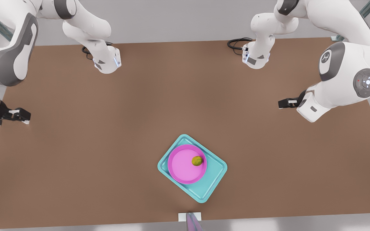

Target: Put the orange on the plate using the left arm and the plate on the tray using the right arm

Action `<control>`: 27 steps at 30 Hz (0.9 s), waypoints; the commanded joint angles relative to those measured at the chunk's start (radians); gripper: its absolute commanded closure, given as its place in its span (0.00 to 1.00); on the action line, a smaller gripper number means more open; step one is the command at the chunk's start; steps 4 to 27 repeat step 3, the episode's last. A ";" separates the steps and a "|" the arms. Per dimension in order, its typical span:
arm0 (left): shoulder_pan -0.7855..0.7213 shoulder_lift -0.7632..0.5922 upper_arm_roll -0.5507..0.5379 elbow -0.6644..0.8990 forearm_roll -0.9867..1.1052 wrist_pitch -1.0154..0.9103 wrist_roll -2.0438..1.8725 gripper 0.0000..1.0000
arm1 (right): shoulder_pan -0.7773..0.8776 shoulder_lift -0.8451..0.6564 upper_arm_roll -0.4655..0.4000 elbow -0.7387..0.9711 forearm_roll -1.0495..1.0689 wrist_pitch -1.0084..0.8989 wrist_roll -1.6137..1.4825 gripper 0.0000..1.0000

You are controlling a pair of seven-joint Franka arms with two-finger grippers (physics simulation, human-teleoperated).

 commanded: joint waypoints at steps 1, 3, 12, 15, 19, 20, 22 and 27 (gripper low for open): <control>0.000 -0.001 0.000 0.000 0.001 0.001 -0.002 0.00 | -0.002 -0.008 0.008 -0.006 -0.051 -0.199 0.006 0.00; 0.000 0.001 0.000 0.000 0.004 0.001 -0.002 0.00 | -0.002 -0.007 0.008 -0.006 -0.049 -0.201 0.006 0.00; 0.000 0.001 0.000 0.000 0.004 0.001 -0.002 0.00 | -0.002 -0.007 0.008 -0.006 -0.049 -0.201 0.006 0.00; 0.000 0.001 0.000 0.000 0.004 0.001 -0.002 0.00 | -0.002 -0.007 0.008 -0.006 -0.049 -0.201 0.006 0.00; 0.000 0.001 0.000 0.000 0.004 0.001 -0.002 0.00 | -0.002 -0.007 0.008 -0.006 -0.049 -0.201 0.006 0.00; 0.000 0.001 0.000 0.000 0.004 0.001 -0.002 0.00 | -0.002 -0.007 0.008 -0.006 -0.049 -0.201 0.006 0.00; 0.000 0.001 0.000 0.000 0.004 0.001 -0.002 0.00 | -0.002 -0.007 0.008 -0.006 -0.049 -0.201 0.006 0.00; 0.000 0.001 0.000 0.000 0.004 0.001 -0.002 0.00 | -0.002 -0.007 0.008 -0.006 -0.049 -0.201 0.006 0.00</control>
